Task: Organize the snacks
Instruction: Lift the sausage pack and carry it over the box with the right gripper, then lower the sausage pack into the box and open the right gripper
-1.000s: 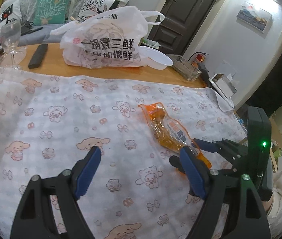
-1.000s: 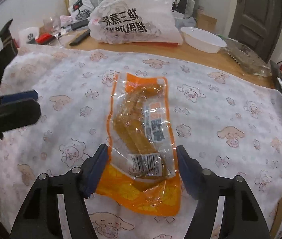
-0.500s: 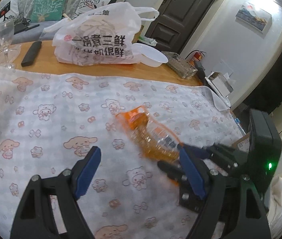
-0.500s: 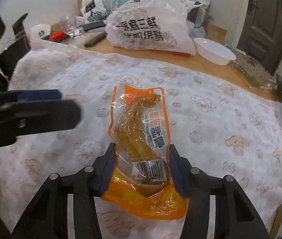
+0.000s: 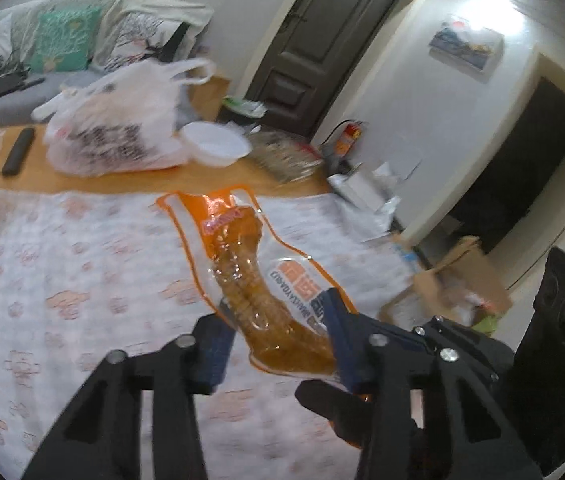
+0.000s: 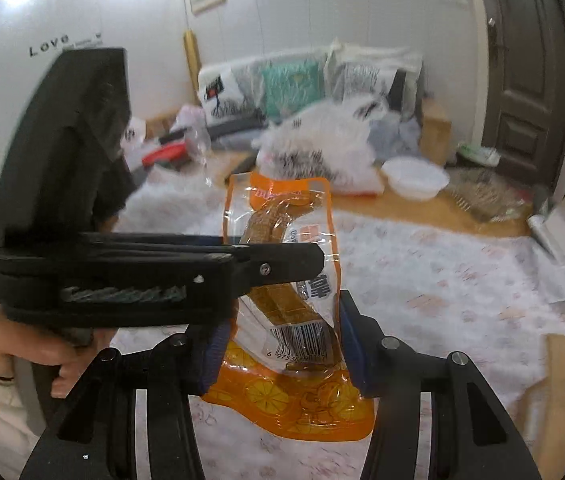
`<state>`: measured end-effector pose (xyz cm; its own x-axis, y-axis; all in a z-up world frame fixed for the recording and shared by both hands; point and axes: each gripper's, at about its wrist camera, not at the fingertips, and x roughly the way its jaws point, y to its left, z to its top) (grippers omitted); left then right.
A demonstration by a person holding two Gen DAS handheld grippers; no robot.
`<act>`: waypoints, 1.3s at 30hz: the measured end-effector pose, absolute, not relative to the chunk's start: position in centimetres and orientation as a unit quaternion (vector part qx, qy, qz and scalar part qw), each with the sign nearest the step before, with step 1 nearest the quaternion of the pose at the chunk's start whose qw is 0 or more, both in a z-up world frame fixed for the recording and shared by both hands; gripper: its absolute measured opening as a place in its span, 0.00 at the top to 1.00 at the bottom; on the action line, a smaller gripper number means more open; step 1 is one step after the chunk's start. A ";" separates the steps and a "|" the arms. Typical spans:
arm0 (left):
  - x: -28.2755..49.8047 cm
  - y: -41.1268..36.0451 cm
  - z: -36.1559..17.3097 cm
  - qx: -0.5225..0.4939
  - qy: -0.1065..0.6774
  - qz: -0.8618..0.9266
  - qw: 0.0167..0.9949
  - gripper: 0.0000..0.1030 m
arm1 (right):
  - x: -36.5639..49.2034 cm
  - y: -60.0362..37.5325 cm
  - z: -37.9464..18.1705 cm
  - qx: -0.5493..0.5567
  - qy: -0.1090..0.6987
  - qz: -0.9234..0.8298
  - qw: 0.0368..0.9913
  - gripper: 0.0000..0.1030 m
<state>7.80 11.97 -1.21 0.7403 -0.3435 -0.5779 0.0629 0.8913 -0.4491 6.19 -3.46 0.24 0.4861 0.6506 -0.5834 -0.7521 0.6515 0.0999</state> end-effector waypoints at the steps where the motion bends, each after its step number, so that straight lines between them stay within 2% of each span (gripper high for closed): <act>1: 7.7 11.2 -0.5 -0.200 0.336 -0.115 0.913 0.67 | 6.0 -4.5 0.9 -0.080 0.292 0.406 0.862 0.56; 4: 7.8 7.9 1.9 -0.181 0.326 -0.130 0.919 0.72 | 6.0 -8.4 2.6 -0.050 0.282 0.406 0.868 0.56; 12: 9.9 -4.6 6.5 -0.113 0.320 -0.182 0.923 0.72 | 5.9 -20.5 5.7 -0.021 0.253 0.377 0.891 0.55; 21: 14.4 -16.8 5.0 -0.050 0.365 -0.220 0.903 0.72 | 8.4 -32.2 3.4 -0.011 0.276 0.338 0.900 0.54; 29: 16.1 -19.4 2.1 -0.025 0.395 -0.216 0.892 0.70 | 9.7 -34.4 0.4 -0.010 0.295 0.341 0.893 0.53; 39: 15.7 -18.4 1.6 0.004 0.402 -0.210 0.891 0.70 | 9.1 -32.9 -0.4 0.000 0.296 0.356 0.887 0.53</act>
<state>15.67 -18.42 1.60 0.5886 -0.3718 -0.7178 0.3786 0.9114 -0.1616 9.13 -32.90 -0.36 0.5719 0.6303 -0.5250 -0.6307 0.7471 0.2100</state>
